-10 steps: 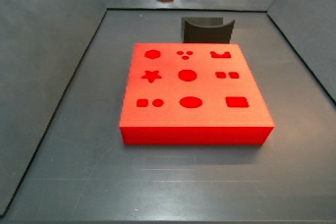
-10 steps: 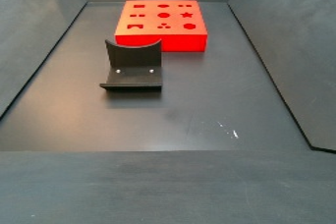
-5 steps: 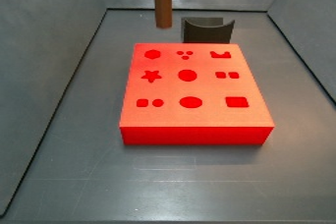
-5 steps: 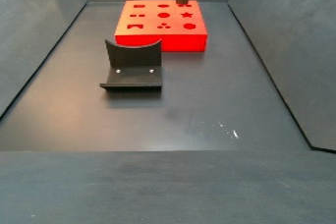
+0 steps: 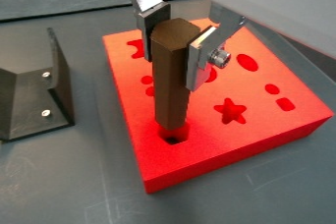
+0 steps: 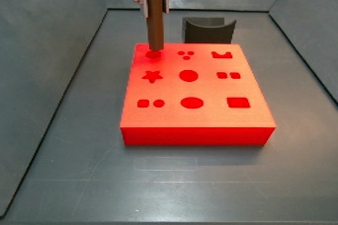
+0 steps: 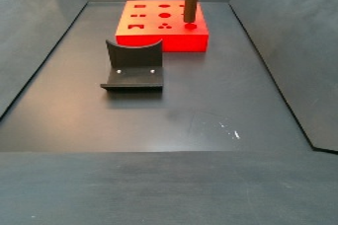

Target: Insert the hexagon object.

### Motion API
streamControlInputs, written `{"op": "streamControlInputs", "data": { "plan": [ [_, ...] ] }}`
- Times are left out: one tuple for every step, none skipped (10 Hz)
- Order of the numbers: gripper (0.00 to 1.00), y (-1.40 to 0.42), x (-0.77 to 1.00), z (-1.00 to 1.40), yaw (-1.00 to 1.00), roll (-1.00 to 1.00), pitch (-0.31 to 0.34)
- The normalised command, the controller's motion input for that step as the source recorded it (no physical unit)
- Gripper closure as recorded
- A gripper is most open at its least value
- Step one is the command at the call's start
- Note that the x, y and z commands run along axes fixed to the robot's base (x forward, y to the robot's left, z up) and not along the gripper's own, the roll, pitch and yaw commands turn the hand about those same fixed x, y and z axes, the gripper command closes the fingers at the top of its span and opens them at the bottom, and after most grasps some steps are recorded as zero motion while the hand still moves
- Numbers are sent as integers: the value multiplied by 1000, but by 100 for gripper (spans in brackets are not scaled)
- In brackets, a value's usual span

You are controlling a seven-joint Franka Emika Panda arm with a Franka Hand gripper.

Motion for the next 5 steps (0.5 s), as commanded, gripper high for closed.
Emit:
{"op": "streamControlInputs", "data": {
  "plan": [
    [100, -237, 0, -234, 0, 159, 0],
    [100, -189, 0, -237, 0, 204, 0],
    [100, 0, 0, -251, 0, 157, 1],
    [100, 100, 0, -131, 0, 113, 40],
    [100, 194, 0, 0, 3, 44, 19]
  ]
}}
